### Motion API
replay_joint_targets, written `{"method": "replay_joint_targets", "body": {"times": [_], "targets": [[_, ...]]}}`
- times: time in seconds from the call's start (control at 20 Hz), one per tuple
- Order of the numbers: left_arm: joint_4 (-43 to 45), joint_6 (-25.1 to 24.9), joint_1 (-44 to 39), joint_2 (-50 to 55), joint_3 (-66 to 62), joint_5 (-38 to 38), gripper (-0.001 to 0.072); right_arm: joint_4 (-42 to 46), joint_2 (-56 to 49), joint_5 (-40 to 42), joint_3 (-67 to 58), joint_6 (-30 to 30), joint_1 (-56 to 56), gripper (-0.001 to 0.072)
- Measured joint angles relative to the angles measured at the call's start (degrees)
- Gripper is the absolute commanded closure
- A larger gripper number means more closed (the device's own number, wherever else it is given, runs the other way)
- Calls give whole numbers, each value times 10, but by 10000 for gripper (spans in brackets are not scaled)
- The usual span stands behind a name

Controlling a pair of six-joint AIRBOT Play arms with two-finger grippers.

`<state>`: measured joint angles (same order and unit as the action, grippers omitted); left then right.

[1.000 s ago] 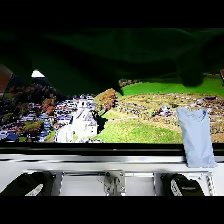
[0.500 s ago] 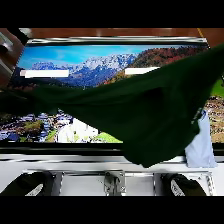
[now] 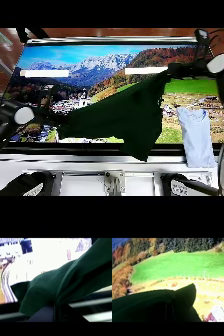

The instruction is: Fold the shirts.

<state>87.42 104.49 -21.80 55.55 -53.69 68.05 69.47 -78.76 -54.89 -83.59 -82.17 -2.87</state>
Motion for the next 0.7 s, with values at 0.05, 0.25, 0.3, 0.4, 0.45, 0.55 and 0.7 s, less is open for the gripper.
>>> {"method": "replay_joint_targets", "body": {"times": [0.05, 0.25, 0.3, 0.4, 0.45, 0.55, 0.7], "targets": [[-1, 2, 11, 21, 4, -31, 666, -14, -22, 20, 1, -4, 3, 649], [-7, 29, 70, 104, 11, -119, 659, -47, -90, 59, 4, -19, 30, 613], [-16, 35, 85, 121, 12, -131, 547, -51, -101, 62, 4, -27, 38, 492], [-34, 43, 110, 141, 10, -144, 52, -63, -114, 72, 4, -39, 50, 37], [-41, 43, 122, 148, 5, -144, 3, -67, -116, 72, 1, -41, 53, 37], [-51, 13, 148, 156, -20, -116, 3, -66, -111, 53, -10, -42, 48, 37], [-48, -80, 192, 160, -66, -21, 3, -16, -79, -20, -26, -35, 20, 38]]}}
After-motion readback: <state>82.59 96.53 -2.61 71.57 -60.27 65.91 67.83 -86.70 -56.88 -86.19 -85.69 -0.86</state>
